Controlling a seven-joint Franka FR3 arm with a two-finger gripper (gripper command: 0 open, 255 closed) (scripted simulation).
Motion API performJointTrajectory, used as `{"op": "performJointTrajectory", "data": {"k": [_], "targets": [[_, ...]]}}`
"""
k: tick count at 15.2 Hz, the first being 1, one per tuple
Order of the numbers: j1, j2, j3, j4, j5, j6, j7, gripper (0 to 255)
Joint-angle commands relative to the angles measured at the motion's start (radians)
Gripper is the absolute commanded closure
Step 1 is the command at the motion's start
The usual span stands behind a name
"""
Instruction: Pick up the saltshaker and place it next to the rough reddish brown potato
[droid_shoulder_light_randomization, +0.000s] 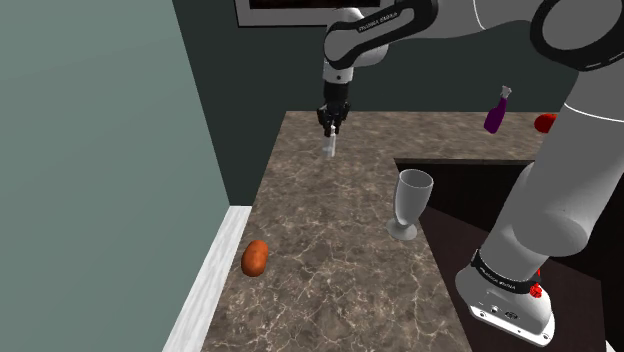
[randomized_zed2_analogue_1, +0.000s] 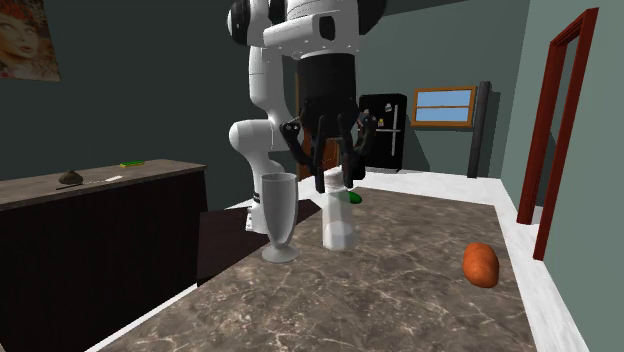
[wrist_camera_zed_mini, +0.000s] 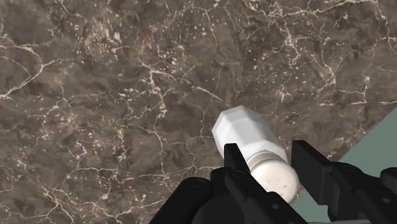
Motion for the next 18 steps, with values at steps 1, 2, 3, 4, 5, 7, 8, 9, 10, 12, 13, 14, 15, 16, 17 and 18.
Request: {"op": "performJointTrajectory", "data": {"k": [1,2,3,4,5,7,8,9,10,12,13,14,15,16,17,18], "targets": [[0.026,-0.013,0.024,-0.021,-0.003,0.013,0.051,255],[0.038,-0.016,0.036,-0.025,-0.003,0.016,0.075,255],[0.05,-0.018,0.048,-0.027,-0.004,0.019,0.099,255],[0.062,-0.019,0.059,-0.029,-0.004,0.021,0.123,255],[0.074,-0.019,0.071,-0.029,-0.005,0.024,0.146,255],[0.098,-0.016,0.094,-0.026,-0.006,0.028,0.194,255],[0.109,-0.013,0.106,-0.023,-0.007,0.03,0.218,255],[0.121,-0.01,0.118,-0.019,-0.007,0.031,0.241,255],[0.133,-0.005,0.129,-0.013,-0.008,0.032,0.265,255],[0.157,0.007,0.151,0.001,-0.011,0.034,0.312,255],[0.169,0.015,0.162,0.01,-0.012,0.034,0.336,255],[0.181,0.023,0.173,0.02,-0.014,0.035,0.359,255],[0.193,0.032,0.184,0.031,-0.016,0.034,0.383,255],[0.205,0.042,0.194,0.044,-0.018,0.034,0.406,255],[0.217,0.053,0.205,0.058,-0.021,0.033,0.43,255],[0.229,0.065,0.215,0.073,-0.024,0.032,0.453,255]]}}
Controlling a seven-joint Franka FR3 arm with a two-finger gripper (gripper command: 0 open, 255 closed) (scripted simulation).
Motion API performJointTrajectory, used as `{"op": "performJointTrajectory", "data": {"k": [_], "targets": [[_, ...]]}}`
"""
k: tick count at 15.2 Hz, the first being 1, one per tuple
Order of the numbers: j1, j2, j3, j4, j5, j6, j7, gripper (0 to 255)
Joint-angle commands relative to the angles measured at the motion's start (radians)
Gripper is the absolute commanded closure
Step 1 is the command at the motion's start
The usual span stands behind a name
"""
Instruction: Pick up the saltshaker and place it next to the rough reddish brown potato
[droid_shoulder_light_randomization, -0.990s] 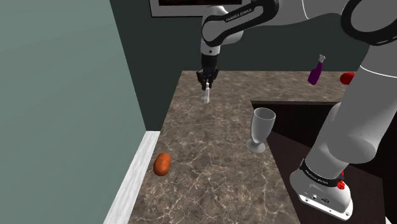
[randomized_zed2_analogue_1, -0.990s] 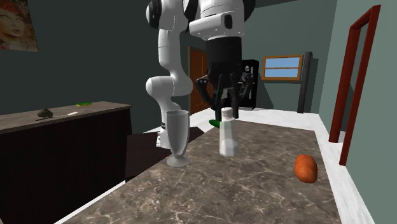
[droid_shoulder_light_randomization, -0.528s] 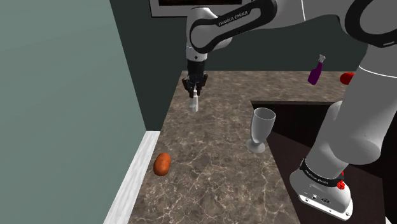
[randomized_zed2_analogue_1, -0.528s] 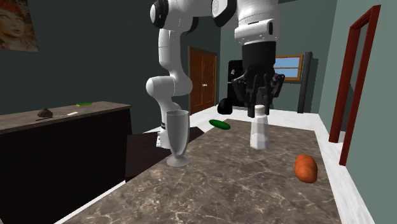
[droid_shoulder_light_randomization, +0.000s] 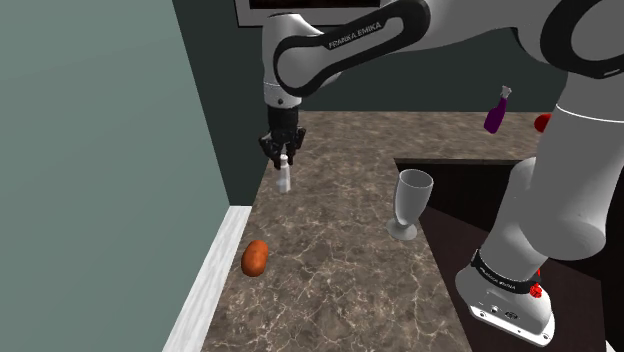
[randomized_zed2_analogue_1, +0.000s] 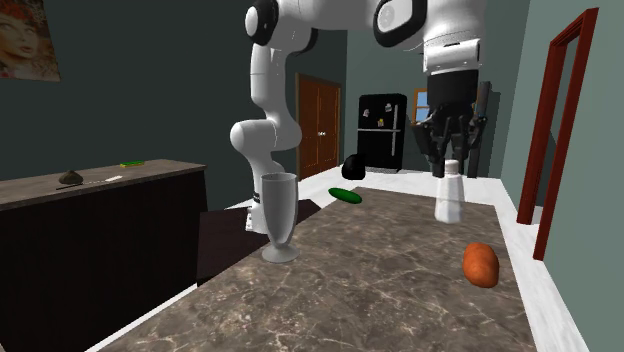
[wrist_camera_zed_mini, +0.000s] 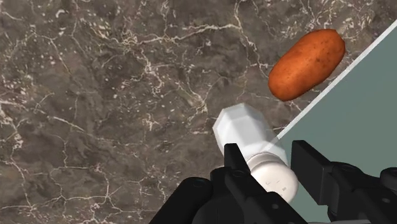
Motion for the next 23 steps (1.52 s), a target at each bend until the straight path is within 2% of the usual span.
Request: {"op": "performJointTrajectory", "data": {"k": [1,3,23], "targets": [[0.025,0.026,0.021,0.036,-0.006,-0.007,0.05,255],[0.056,0.061,0.043,0.081,-0.016,-0.013,0.107,255],[0.059,0.155,0.043,-0.072,-0.017,0.233,0.095,255]]}}
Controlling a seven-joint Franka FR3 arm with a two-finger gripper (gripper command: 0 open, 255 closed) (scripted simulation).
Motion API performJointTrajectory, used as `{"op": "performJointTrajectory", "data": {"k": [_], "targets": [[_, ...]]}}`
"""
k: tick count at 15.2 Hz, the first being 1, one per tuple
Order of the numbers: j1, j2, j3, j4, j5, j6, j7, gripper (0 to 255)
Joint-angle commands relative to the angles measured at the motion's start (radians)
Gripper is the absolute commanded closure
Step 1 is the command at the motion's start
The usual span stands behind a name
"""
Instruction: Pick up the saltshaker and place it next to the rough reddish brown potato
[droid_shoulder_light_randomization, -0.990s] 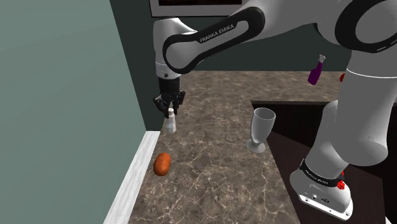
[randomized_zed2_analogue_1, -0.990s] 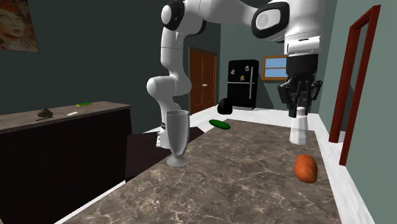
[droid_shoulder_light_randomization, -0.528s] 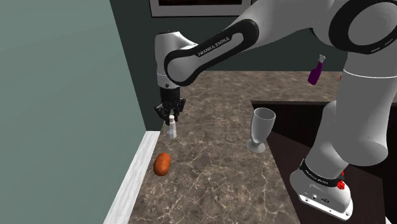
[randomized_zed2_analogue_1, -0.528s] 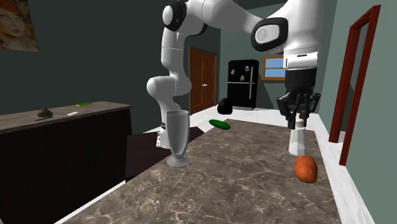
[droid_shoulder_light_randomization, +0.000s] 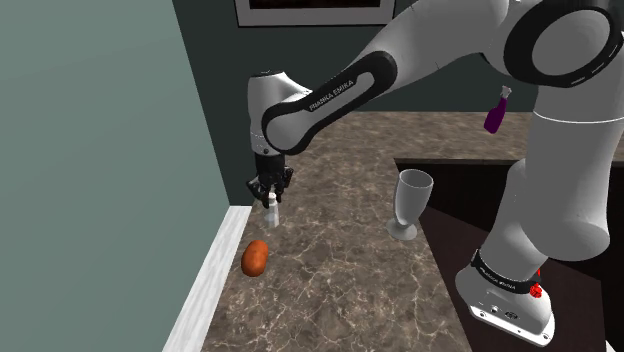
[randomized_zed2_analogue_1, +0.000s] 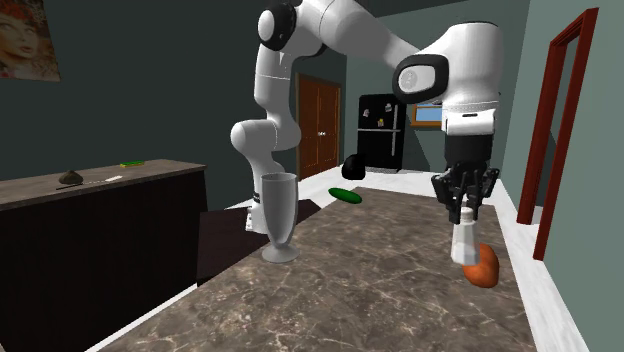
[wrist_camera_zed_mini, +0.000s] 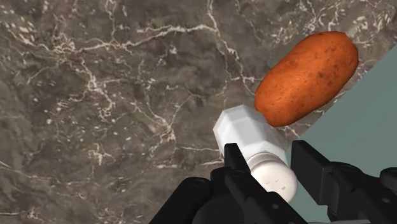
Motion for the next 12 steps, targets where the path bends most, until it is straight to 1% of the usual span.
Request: {"op": "performJointTrajectory", "data": {"k": [1,12], "targets": [[0.001,0.014,0.0,-0.009,-0.001,0.023,0.0,255],[0.004,0.1,-0.001,-0.053,-0.004,0.154,-0.005,255]]}}
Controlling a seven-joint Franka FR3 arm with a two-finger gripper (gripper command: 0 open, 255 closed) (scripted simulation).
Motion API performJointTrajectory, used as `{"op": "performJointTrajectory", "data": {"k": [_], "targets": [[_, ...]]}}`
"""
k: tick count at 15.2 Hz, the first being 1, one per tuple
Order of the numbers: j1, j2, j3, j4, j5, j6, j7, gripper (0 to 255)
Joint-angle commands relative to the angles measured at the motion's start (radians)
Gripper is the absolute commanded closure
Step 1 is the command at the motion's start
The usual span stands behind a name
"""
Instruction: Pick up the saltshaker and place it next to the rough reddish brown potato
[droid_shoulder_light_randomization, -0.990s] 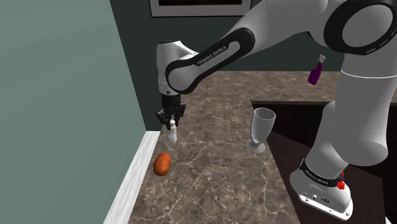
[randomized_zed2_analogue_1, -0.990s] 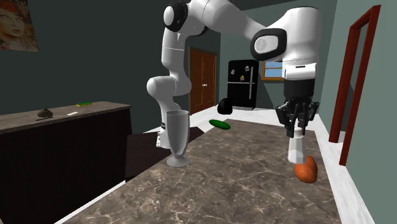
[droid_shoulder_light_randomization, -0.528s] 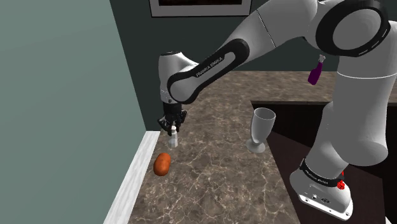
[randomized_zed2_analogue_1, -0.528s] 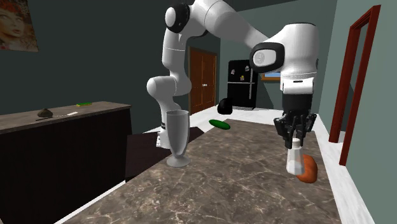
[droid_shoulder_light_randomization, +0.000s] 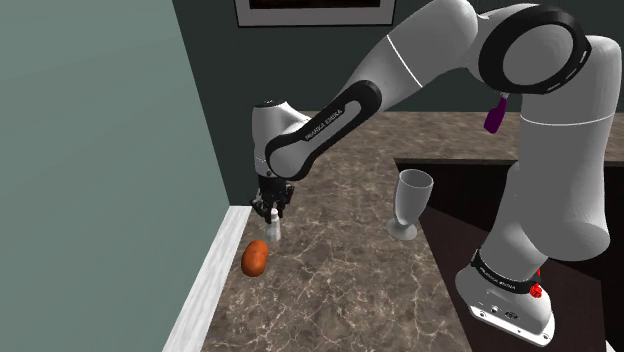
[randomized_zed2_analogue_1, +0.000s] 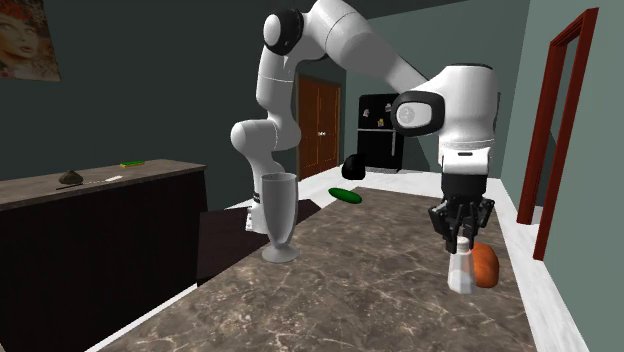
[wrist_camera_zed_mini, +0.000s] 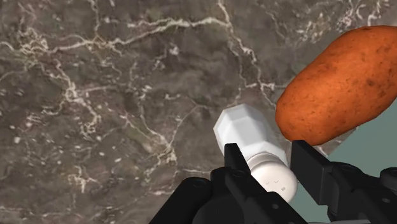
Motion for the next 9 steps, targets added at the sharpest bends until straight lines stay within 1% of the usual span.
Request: {"op": "performJointTrajectory", "data": {"k": [1,8,9], "targets": [[0.001,0.01,0.0,-0.005,0.0,0.015,0.0,255],[0.001,0.01,0.0,-0.005,0.0,0.015,0.0,255],[0.001,0.01,0.0,-0.005,0.0,0.015,0.0,0]]}}
